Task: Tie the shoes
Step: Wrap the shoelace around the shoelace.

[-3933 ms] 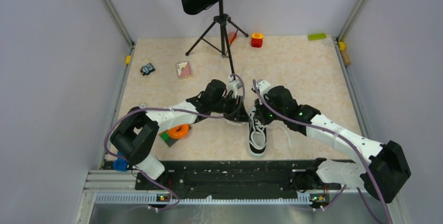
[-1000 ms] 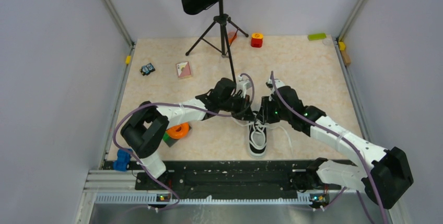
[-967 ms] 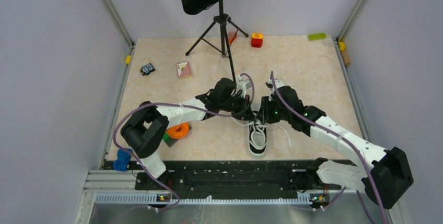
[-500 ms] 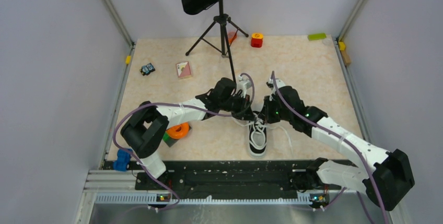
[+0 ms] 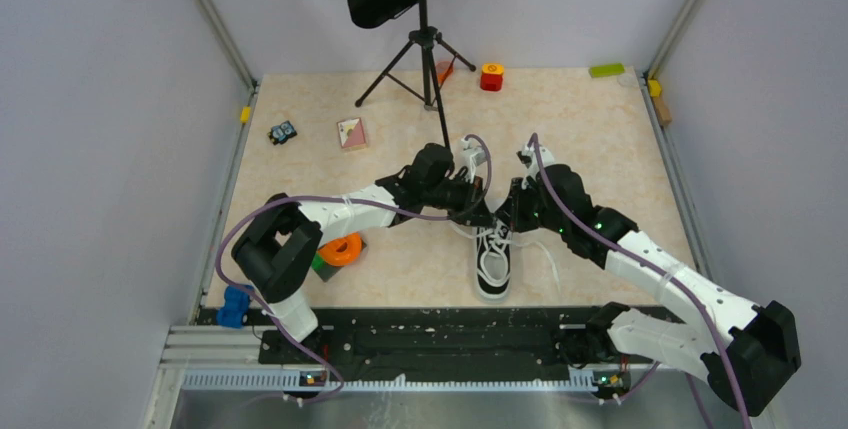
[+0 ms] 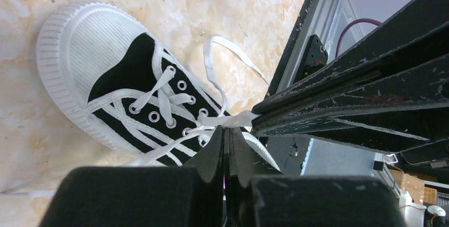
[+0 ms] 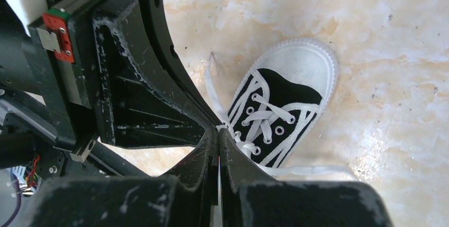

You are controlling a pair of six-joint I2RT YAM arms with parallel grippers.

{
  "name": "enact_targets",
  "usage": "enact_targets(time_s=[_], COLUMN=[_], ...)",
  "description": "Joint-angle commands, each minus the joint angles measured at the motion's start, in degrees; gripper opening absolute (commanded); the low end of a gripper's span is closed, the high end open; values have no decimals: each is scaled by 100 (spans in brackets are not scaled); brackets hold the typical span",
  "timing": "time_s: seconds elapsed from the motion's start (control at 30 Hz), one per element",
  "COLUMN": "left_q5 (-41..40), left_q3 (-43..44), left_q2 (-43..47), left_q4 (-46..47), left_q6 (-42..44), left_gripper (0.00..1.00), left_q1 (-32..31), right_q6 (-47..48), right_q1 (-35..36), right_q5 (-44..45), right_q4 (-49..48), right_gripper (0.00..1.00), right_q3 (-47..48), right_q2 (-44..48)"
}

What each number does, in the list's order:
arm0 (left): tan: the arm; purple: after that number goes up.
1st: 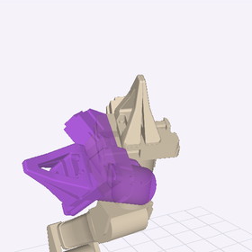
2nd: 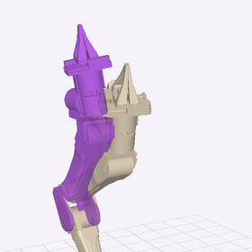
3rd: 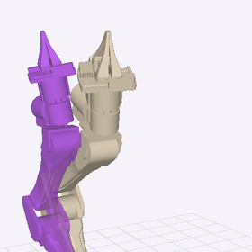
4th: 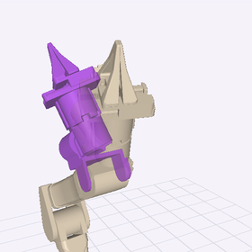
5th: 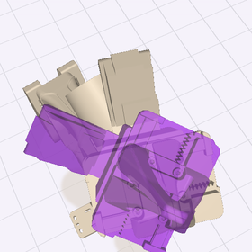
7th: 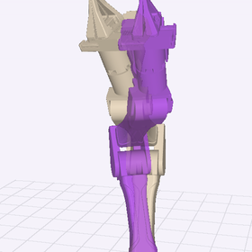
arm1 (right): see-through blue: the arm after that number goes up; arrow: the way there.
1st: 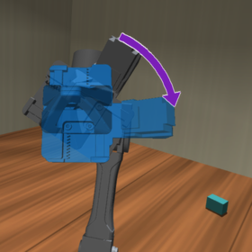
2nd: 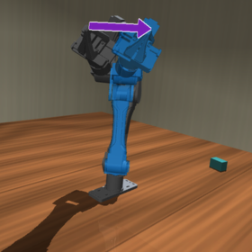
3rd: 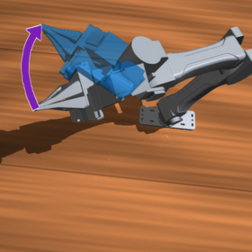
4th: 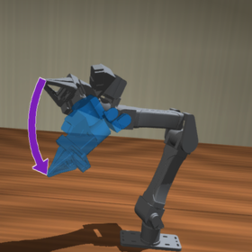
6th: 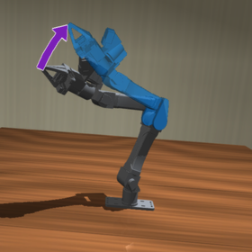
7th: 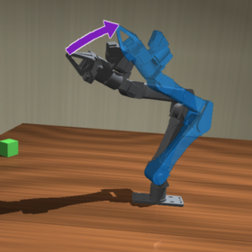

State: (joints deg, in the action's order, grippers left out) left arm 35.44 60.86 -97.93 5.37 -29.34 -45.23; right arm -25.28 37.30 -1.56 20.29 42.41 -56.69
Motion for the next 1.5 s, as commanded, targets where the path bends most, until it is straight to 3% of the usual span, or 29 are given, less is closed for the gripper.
enact_targets(time_s=[0.0,0.4,0.67,0.77,0.83,1.2,1.47], left_q5=[232,-56,-763,-866,-908,-1743,-2039], left_q3=[153,67,-817,-1246,-1427,-1842,-1739], left_q2=[-106,-73,384,549,608,1215,1629], left_q4=[70,65,1121,1791,2078,1965,1065], left_q6=[96,267,182,67,4,782,1010], left_gripper=[0,22,31,51,56,59,56], left_q1=[-55,-121,-203,-222,-238,-527,-530], right_q6=[-87,-192,-197,-201,-225,-309,-299], right_q1=[-56,-56,-56,-57,-56,-56,-56], right_q5=[49,139,139,139,139,139,139], right_q4=[-490,-414,-402,-392,-401,-432,-481], right_gripper=[0,0,0,0,0,0,0], right_q3=[33,-77,-121,-111,-123,-155,-141], right_q2=[61,131,136,127,127,95,71])
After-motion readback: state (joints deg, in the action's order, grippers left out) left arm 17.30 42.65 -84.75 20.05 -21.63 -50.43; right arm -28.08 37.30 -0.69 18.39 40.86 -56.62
